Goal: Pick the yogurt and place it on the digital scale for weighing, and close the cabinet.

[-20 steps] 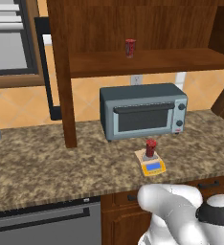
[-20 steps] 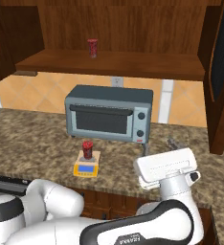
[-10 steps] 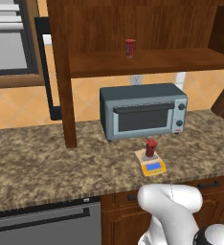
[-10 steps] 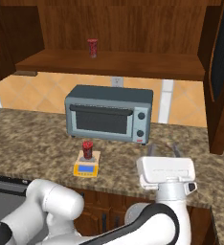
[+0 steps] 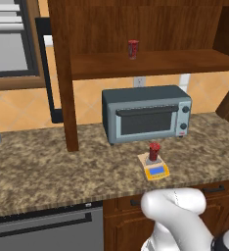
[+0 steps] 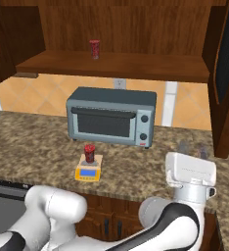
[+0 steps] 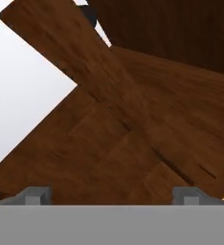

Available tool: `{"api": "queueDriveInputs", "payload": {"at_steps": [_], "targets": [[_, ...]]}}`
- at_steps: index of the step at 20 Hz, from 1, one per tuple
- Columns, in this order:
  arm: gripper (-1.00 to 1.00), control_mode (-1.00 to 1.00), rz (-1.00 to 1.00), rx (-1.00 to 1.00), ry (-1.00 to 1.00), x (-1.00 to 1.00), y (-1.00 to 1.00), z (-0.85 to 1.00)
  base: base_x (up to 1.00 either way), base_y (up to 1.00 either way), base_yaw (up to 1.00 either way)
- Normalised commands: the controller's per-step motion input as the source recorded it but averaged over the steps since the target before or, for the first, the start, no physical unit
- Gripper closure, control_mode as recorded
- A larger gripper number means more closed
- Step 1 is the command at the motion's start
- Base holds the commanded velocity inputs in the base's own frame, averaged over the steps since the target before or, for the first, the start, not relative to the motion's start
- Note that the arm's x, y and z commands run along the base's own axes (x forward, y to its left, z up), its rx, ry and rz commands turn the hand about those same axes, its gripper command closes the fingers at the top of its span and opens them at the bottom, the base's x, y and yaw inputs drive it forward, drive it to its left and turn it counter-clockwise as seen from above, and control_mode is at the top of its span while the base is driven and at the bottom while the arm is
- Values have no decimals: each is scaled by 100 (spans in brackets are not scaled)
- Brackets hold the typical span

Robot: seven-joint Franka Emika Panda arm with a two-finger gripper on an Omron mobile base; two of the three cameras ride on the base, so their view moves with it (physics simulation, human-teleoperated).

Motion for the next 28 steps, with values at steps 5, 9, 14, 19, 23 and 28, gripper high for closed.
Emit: {"api": "queueDriveInputs", "payload": {"at_steps": [5,9,14,19,23,28], "targets": [[-100,-100,0,-2,0,-13,-62,-13,0,0,0],[-100,-100,0,-2,0,3,-61,-22,0,0,0],[-100,-100,0,1,-3,6,-47,19,0,0,0],[-100,-100,0,8,-31,-1,-17,86,0,0,0],[-100,-100,0,-3,-47,-27,57,100,0,0,0],[-100,-100,0,-17,-44,-43,84,100,0,0,0]]}}
